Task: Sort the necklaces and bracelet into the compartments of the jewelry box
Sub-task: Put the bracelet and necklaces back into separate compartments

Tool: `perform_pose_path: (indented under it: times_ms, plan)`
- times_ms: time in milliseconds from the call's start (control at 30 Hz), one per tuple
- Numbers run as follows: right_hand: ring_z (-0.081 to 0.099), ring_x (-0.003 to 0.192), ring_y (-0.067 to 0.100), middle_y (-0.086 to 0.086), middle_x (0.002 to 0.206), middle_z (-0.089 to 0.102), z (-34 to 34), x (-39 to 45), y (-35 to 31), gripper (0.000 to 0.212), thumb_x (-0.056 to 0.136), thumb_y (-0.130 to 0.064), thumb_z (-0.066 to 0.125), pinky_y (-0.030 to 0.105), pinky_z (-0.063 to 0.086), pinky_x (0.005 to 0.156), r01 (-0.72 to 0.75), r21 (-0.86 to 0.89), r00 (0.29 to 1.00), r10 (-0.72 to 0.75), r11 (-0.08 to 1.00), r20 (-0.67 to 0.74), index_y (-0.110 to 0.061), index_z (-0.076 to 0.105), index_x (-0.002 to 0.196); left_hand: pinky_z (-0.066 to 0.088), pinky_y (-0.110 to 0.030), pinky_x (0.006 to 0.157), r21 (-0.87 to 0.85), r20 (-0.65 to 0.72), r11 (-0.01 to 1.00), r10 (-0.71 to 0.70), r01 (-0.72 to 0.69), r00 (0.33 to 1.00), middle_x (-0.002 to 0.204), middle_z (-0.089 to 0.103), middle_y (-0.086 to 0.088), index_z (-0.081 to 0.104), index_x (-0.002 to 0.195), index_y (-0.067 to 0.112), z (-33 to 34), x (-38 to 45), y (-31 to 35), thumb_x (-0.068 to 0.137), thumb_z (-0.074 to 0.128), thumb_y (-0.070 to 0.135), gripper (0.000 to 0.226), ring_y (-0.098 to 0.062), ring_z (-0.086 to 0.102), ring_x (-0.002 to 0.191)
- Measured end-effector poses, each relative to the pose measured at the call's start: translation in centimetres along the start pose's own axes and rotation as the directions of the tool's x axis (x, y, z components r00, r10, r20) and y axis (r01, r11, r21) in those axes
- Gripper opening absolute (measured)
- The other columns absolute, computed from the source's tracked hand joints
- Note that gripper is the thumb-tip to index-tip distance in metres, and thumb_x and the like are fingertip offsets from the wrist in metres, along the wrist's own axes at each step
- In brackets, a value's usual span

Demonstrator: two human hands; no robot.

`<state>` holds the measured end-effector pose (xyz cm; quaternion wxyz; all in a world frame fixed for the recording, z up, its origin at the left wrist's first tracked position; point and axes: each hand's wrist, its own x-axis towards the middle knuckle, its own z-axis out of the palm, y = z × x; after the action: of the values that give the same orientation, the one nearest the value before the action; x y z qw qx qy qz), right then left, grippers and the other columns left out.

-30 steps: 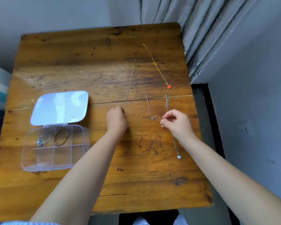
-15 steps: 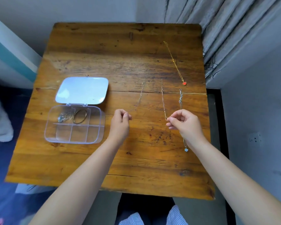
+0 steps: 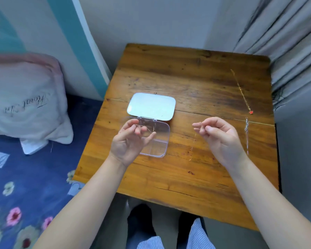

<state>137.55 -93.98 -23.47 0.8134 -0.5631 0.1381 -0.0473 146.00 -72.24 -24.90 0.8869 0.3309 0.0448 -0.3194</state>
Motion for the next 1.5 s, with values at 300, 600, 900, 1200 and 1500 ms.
perform_pose_path:
  times_ms: [300,600,900,1200,1500]
  plan:
    - [0.059,0.057,0.003,-0.008,0.051,0.069,9.6,0.8,0.6,0.053,0.078,0.015,0.037,0.013,0.051,0.063,0.057,-0.029,0.998,-0.058,0.998,-0.033,-0.019,0.072,0.056,0.053,-0.018,0.052,-0.069,0.038,0.992,-0.103,0.106,0.994,0.038,0.055,0.002,0.07,0.06,0.015,-3.7,-0.5,7.4,0.035,0.086,0.008,0.031,-0.013,0.056,0.045]
    - [0.058,0.052,0.006,-0.005,0.048,0.067,13.3,2.5,-0.1,0.062,0.08,0.023,0.029,0.02,0.051,0.067,0.075,-0.036,0.981,-0.08,0.997,-0.174,-0.014,0.07,0.052,0.043,-0.013,0.043,0.002,0.005,0.986,-0.168,0.168,0.986,0.034,0.05,0.004,0.067,0.057,0.017,-3.6,1.0,11.2,0.085,0.028,0.0,0.051,-0.011,0.051,0.041]
    - [0.062,0.06,0.013,-0.004,0.044,0.065,12.1,4.5,0.2,0.058,0.08,0.02,0.033,0.025,0.049,0.072,0.056,-0.016,0.931,-0.058,0.998,-0.361,-0.015,0.067,0.048,0.041,-0.016,0.044,0.198,-0.054,0.958,-0.201,0.208,0.978,0.033,0.043,0.007,0.053,0.067,0.015,-4.1,2.3,10.9,0.088,0.023,-0.003,0.041,-0.008,0.048,0.04]
    - [0.065,0.056,0.007,-0.005,0.042,0.064,10.9,5.4,0.7,0.053,0.081,0.018,0.036,0.018,0.055,0.064,-0.002,-0.053,0.935,-0.017,0.999,-0.355,-0.016,0.066,0.054,0.035,-0.025,0.059,0.59,-0.11,0.768,-0.23,0.249,0.967,0.032,0.045,0.008,0.052,0.069,0.011,-6.2,2.5,9.1,0.089,0.024,-0.012,0.042,-0.008,0.046,0.043]
    - [0.059,0.081,0.022,0.016,0.09,0.071,9.2,6.1,8.0,0.019,0.083,0.002,0.05,0.026,0.041,0.077,-0.373,-0.73,0.911,0.078,0.572,-0.405,-0.002,0.068,0.088,0.048,-0.029,0.069,0.912,-0.102,-0.406,-0.098,0.054,0.99,0.087,0.069,-0.009,0.066,0.098,0.013,-9.2,3.1,5.3,0.091,0.042,0.006,0.025,-0.027,0.058,0.087]
